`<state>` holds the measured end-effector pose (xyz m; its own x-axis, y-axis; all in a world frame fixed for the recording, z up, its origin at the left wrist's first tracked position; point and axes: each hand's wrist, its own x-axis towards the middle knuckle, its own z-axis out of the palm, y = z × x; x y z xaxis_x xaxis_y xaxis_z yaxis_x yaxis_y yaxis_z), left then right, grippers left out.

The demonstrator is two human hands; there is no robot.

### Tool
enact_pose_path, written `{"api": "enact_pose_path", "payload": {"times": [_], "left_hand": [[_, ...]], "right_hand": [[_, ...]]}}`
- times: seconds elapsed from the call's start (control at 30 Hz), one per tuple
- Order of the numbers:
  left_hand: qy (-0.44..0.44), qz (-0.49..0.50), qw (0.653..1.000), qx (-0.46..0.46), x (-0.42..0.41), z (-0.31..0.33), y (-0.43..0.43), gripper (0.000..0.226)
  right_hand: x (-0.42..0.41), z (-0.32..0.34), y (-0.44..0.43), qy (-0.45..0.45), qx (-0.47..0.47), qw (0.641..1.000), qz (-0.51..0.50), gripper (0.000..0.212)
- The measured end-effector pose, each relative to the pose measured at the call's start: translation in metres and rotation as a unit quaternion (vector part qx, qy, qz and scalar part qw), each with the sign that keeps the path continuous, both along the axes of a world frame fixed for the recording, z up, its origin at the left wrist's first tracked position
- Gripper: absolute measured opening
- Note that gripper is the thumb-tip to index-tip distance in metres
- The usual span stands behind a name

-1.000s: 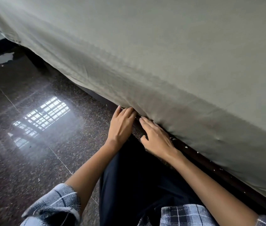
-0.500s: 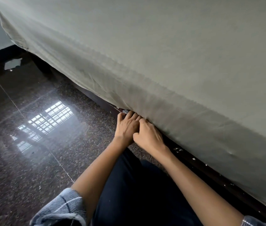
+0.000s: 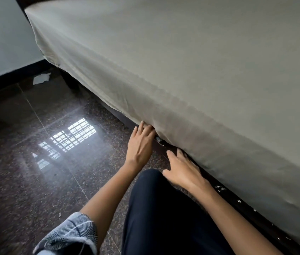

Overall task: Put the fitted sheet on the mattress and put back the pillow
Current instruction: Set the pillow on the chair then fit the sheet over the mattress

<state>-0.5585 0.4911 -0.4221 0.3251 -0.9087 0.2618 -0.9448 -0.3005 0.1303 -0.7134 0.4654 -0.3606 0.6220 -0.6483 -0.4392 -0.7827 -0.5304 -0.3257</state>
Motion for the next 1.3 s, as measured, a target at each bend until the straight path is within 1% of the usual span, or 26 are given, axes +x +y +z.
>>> {"api": "enact_pose_path", "payload": {"times": [0.07,0.13,0.17,0.23,0.3,0.4,0.47,0.53,0.6,0.67,0.73,0.9,1.07,1.1,1.17,1.23,1.27,1.3], "left_hand": [[-0.019,0.013,1.000,-0.004,-0.004,-0.004,-0.002,0.043],[-0.038,0.026,0.999,0.012,-0.007,-0.008,-0.003,0.043],[-0.030,0.029,0.999,0.031,-0.009,-0.007,-0.004,0.043],[0.006,0.043,0.997,0.060,-0.012,-0.001,-0.011,0.034],[0.033,0.073,0.994,0.070,-0.013,0.007,-0.021,0.025],[0.058,0.091,0.993,0.050,-0.014,0.010,-0.023,0.023],[0.080,0.088,0.992,0.042,-0.011,0.012,-0.022,0.024],[0.100,0.089,0.990,0.054,-0.010,0.019,-0.021,0.027],[0.120,0.087,0.987,0.068,-0.010,0.026,-0.022,0.029],[0.133,0.080,0.983,0.101,-0.008,0.031,-0.022,0.032],[0.125,0.066,0.976,0.167,-0.004,0.037,-0.024,0.036],[0.078,0.023,0.944,0.320,0.012,0.050,-0.040,0.045],[0.105,-0.032,0.927,0.358,0.014,0.058,-0.035,0.045],[0.121,-0.042,0.924,0.359,0.017,0.057,-0.033,0.042],[0.145,-0.052,0.935,0.319,0.028,0.050,-0.027,0.040],[0.161,-0.025,0.957,0.238,0.041,0.044,-0.018,0.051],[0.152,-0.006,0.969,0.196,0.047,0.041,-0.013,0.054],[0.129,0.012,0.978,0.165,0.053,0.038,-0.009,0.055]], "right_hand": [[0.002,0.002,-0.002,0.007,0.006,1.000,0.007,0.064],[0.004,0.004,-0.004,0.011,0.012,1.000,0.010,0.062],[0.005,0.005,-0.005,0.013,0.011,1.000,0.011,0.058],[0.006,0.005,-0.005,0.022,0.009,1.000,0.009,0.052],[0.009,0.003,-0.003,0.029,-0.005,1.000,0.006,0.045],[0.015,-0.003,0.003,0.032,-0.075,0.997,0.012,0.033],[0.015,-0.009,0.009,0.028,-0.116,0.993,0.015,0.036],[0.009,-0.015,0.014,0.023,-0.162,0.986,0.019,0.040],[0.003,-0.016,0.013,-0.001,-0.200,0.980,0.009,0.036],[-0.001,-0.009,0.008,-0.034,-0.181,0.983,-0.026,0.032],[-0.005,0.000,0.004,-0.048,-0.150,0.986,-0.053,0.029],[-0.006,0.003,0.001,-0.058,-0.142,0.986,-0.065,0.021],[-0.009,0.000,0.001,-0.074,-0.131,0.987,-0.062,0.020],[-0.010,-0.003,0.001,-0.076,-0.118,0.989,-0.052,0.021],[-0.011,-0.008,0.002,-0.060,-0.075,0.995,-0.020,0.029],[-0.011,-0.010,0.008,-0.023,-0.025,0.999,0.017,0.041],[-0.008,-0.010,0.013,-0.018,-0.005,0.999,0.036,0.047],[-0.002,-0.010,0.019,-0.031,0.008,0.998,0.054,0.051]]}}
